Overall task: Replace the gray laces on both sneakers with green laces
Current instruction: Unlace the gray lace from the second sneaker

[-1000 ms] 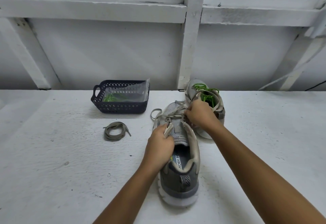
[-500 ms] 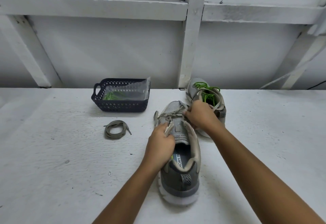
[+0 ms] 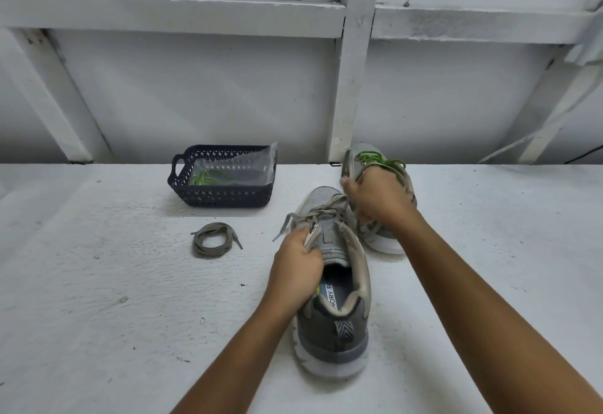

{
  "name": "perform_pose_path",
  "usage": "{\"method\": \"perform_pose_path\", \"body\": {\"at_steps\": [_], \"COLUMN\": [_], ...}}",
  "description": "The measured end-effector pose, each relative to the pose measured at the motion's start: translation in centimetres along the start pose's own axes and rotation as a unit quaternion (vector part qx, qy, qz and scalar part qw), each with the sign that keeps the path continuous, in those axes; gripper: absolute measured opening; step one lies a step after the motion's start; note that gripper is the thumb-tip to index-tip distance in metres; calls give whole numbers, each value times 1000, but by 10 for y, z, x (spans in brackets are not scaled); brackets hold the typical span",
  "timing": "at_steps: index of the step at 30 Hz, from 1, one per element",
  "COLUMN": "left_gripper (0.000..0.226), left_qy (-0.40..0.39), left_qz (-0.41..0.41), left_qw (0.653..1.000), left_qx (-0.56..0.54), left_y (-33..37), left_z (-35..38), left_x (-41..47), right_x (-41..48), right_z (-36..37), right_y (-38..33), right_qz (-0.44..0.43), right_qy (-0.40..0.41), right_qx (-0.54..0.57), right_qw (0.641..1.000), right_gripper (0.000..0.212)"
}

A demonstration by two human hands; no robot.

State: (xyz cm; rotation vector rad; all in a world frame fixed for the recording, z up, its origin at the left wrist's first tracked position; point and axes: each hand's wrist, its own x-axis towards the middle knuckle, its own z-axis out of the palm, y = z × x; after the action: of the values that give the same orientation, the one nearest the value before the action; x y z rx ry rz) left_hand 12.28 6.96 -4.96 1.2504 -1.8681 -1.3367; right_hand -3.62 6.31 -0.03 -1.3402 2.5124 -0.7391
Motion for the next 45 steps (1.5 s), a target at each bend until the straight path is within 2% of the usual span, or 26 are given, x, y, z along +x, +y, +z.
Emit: {"method": "perform_pose_path", "body": {"at_steps": [2, 4, 6, 9, 12, 14, 17, 19, 20, 22, 25, 27, 30, 33, 36, 38, 40, 43, 45], "left_gripper": [46, 47, 46, 44, 39, 36, 32, 32, 32, 33, 34, 36, 36, 35, 34, 26, 35, 36, 29], "left_qy": [1, -1, -6, -9, -9, -10, -10, -9, -8, -8, -13, -12, -9, -12, -12, -16, -25, -9, 10], "left_qz": [-1, -5, -5, -7, -3, -1, -1, 1, 1, -1, 3, 8, 14, 20, 24, 29, 48, 33, 26], "left_qw": [1000, 1000, 1000, 1000, 1000, 1000, 1000, 1000, 1000, 1000, 1000, 1000, 1000, 1000, 1000, 999, 998, 997, 999], "left_qx": [1, 2, 2, -4, -3, -6, -8, -5, -3, -3, -9, -17, -11, -3, -6, -8, -30, -67, -30], "left_y": [0, -1, 0, 1, 1, 1, 2, 1, 1, 1, 1, 1, 0, 0, -3, -6, -7, -3, -3], "left_z": [0, 0, 0, -2, -1, -1, -1, -1, -1, -1, -2, -2, -1, -2, -2, -3, -5, -11, -15], "left_x": [0, 0, 0, -2, -2, -3, -3, -2, -2, -2, -2, -3, -2, -1, 1, 2, 2, 9, 25], "right_x": [-1, 0, 0, 4, 10, 7, -6, -11, -11, -9, -6, -2, 8, 13, -1, -20, -44, -71, -83], "right_z": [14, 25, 24, 5, -13, -12, 1, 12, 17, 20, 12, 2, -10, -23, -23, -10, 6, 26, 32], "right_y": [6, 10, 10, 4, 0, -3, -2, 1, 3, 5, 2, 0, 1, 0, -4, -4, -3, 4, 7], "right_qz": [-1, -10, -16, -19, -22, -12, 10, -3, -10, -9, -8, -12, -18, -18, -20, -28, -39, -56, -61], "right_qy": [-47, -31, 5, 108, 171, 148, 6, -49, -48, -26, 28, 93, 186, 222, 171, 113, 54, 23, 26], "right_qx": [-61, -63, -30, 20, 149, 140, 25, -31, -42, -34, -9, 18, 133, 218, 194, 128, 73, 112, 141], "right_qw": [997, 997, 999, 994, 974, 979, 1000, 998, 998, 999, 1000, 995, 973, 950, 966, 985, 995, 992, 988], "right_gripper": [33, 23, 24, 33, 35, 39, 46, 36, 29, 19, 21, 23, 21, 16, 29, 38, 38, 36, 44]}}
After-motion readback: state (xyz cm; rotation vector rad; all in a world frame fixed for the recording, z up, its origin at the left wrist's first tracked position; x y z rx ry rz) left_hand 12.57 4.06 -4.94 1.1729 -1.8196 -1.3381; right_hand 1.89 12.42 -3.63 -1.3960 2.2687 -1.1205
